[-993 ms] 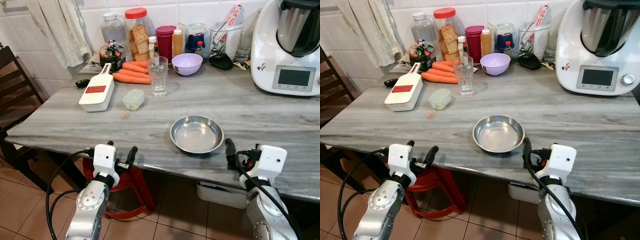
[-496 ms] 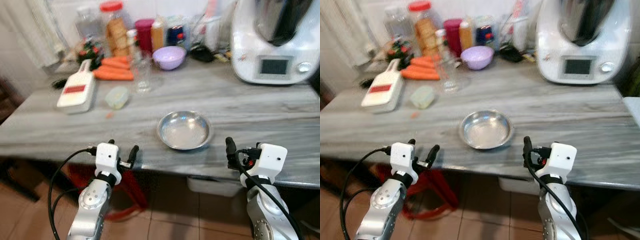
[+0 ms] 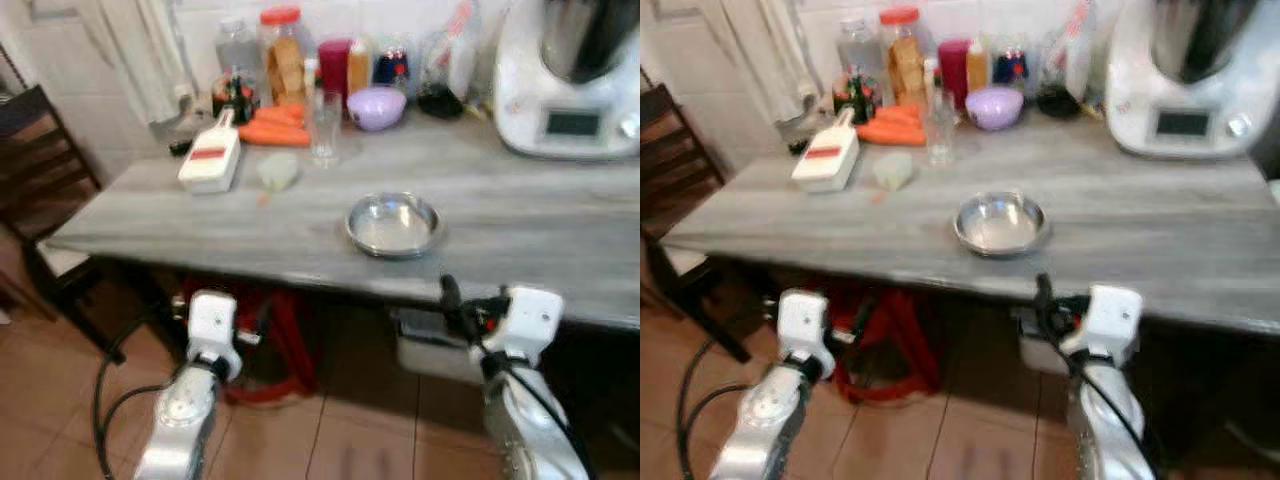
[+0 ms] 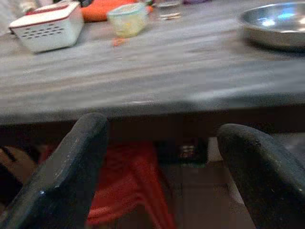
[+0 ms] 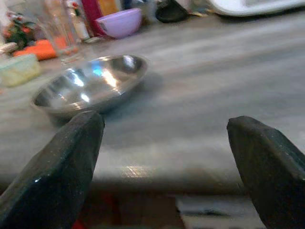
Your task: Setting the table
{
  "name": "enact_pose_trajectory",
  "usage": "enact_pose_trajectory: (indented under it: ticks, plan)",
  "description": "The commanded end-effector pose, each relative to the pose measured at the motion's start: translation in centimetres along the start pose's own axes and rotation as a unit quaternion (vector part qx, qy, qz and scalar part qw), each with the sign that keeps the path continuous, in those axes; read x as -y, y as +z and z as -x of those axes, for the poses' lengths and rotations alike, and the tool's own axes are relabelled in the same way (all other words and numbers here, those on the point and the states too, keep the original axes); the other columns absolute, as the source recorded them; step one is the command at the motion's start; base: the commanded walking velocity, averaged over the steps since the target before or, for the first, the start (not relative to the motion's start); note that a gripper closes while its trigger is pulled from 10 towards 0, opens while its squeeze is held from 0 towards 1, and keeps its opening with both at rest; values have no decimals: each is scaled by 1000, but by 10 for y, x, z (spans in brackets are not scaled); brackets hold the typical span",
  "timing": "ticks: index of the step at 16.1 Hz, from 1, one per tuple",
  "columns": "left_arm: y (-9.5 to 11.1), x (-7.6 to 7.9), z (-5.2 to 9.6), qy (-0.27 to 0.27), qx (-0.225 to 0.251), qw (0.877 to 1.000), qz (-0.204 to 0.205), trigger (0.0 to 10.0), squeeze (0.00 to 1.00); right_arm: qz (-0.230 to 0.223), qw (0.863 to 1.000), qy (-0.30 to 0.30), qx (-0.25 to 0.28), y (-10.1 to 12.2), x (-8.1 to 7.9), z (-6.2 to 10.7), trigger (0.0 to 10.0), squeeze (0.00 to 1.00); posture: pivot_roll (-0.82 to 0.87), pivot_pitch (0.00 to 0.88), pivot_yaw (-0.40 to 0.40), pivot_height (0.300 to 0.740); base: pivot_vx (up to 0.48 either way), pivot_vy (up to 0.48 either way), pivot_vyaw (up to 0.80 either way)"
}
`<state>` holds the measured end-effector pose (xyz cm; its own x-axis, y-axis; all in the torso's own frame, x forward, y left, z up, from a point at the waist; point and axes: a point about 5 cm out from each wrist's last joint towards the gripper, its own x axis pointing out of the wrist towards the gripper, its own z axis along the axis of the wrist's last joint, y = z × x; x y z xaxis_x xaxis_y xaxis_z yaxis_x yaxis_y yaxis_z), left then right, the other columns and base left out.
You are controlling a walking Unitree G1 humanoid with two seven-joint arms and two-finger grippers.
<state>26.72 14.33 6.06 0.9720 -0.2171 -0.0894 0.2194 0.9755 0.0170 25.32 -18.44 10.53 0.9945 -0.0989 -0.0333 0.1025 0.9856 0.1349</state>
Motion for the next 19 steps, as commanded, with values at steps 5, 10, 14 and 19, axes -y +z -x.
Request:
enact_pose_trajectory:
  ticks: [5,10,14,19]
  plan:
    - [2,-5,-1,0,1,1000,-11,10000,0,-14,1000,-8,1,2,-1,0,10000,0,-55,0,117,740,-327,0,0]
    - [1,-4,-2,-5,0,1000,-11,10000,0,-18,1000,-11,-2,1,-1,-2,10000,0,-55,0,116,740,-336,0,0]
    - [3,-2,-2,-18,12,1000,-10,10000,0,-19,1000,-9,-4,1,-1,-2,10000,0,-56,0,114,740,-247,0,0]
    - [7,1,0,-46,28,998,13,10000,0,-18,1000,-7,-4,1,-1,-3,10000,0,-56,0,112,740,0,0,0]
